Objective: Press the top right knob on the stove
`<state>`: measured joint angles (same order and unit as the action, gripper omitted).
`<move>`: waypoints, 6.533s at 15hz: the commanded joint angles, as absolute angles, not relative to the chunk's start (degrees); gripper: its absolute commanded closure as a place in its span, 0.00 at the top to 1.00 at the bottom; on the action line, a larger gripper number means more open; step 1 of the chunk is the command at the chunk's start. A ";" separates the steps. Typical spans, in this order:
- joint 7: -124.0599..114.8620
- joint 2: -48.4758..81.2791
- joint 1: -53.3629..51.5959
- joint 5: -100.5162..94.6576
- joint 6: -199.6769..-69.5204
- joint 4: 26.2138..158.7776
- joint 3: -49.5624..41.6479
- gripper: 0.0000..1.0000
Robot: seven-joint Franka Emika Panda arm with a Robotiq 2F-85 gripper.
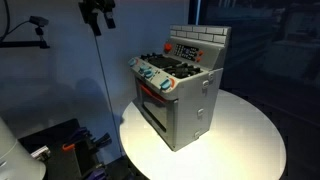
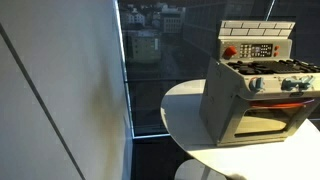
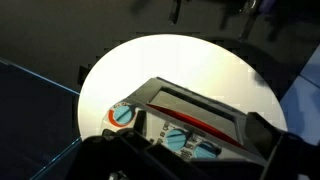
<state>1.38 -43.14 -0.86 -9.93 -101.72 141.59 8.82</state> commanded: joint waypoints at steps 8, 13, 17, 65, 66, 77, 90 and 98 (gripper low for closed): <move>-0.73 -41.92 -1.51 -10.84 -103.38 140.40 7.29 1.00; -3.46 -39.98 -0.28 -10.68 -108.43 138.86 6.45 1.00; -6.93 -37.39 1.30 -10.37 -112.42 137.52 6.08 1.00; -2.76 -3.58 6.47 -1.03 -138.84 118.14 -5.16 1.00; -2.33 -3.03 6.54 -0.30 -139.53 117.92 -5.27 1.00; 1.26 3.72 6.99 4.69 -141.96 114.23 -5.93 1.00; 0.76 7.40 7.21 5.77 -141.23 111.86 -5.57 1.00; 0.83 8.55 7.35 6.81 -140.90 111.13 -5.55 1.00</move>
